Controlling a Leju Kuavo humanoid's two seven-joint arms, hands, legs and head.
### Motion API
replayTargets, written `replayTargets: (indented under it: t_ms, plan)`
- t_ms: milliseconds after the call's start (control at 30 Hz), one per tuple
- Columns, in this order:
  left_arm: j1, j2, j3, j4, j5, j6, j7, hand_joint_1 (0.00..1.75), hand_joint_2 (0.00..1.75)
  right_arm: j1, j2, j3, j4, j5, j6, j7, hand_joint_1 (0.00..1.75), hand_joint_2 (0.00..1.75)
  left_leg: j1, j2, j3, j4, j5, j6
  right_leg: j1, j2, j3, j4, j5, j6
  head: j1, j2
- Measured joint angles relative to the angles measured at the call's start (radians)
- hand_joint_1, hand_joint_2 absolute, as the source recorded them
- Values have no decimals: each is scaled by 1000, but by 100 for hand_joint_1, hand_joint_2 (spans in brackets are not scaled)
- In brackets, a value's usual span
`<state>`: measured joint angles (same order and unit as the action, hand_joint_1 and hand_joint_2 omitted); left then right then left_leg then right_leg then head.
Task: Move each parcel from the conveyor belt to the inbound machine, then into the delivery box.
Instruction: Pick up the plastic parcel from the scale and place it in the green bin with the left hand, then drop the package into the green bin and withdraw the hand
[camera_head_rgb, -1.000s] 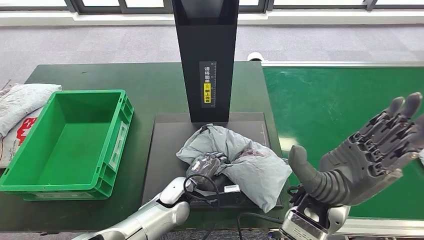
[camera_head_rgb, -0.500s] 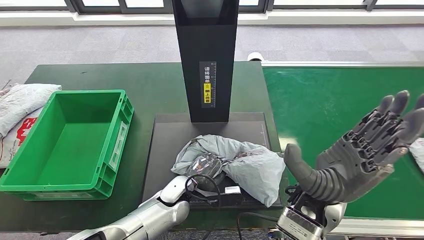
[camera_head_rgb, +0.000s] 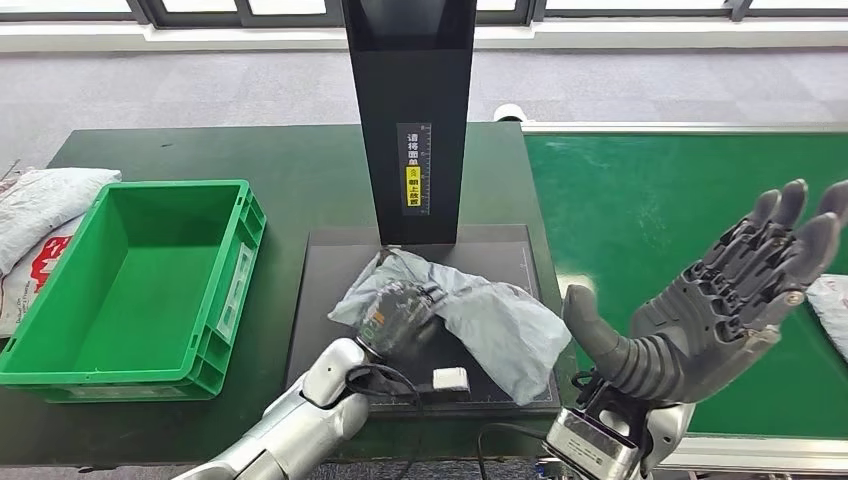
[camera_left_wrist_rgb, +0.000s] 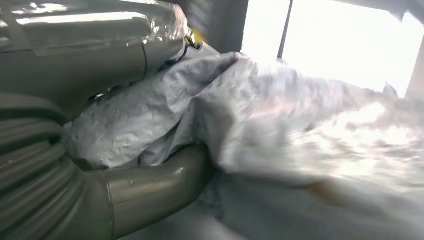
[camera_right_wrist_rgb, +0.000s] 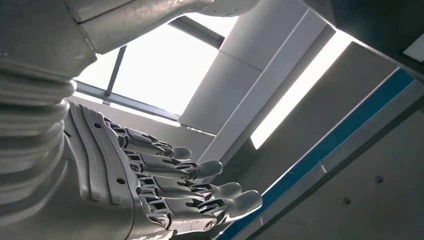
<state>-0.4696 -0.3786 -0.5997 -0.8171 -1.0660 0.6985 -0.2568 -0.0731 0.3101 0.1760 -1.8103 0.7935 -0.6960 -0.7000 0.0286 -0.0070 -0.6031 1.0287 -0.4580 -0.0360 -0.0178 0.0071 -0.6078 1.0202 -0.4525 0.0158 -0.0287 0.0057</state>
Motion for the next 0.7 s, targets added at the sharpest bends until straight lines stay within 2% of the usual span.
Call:
replayTargets:
  t_ms: [133,300,567,700]
  plan:
    - [59,4,243,-211,-2,1,-60,175,175,1,0,-3,-1,0,0,0,0,175,0,2,0,0,0,0,0,2,-1,0,0,0,0,0]
    - [124,7,428,-399,36,2,-108,175,175,3,0,-5,-1,-1,0,0,0,175,0,2,0,0,0,0,1,2,0,0,0,0,0,0]
    - [182,9,579,-555,65,2,-143,175,175,7,0,-6,1,6,0,0,0,175,0,0,0,0,0,0,0,0,0,0,0,0,0,0]
    - [202,9,702,-606,114,2,-181,175,175,21,-2,-6,6,7,0,0,0,175,0,0,0,0,0,0,1,0,0,0,0,0,0,0]
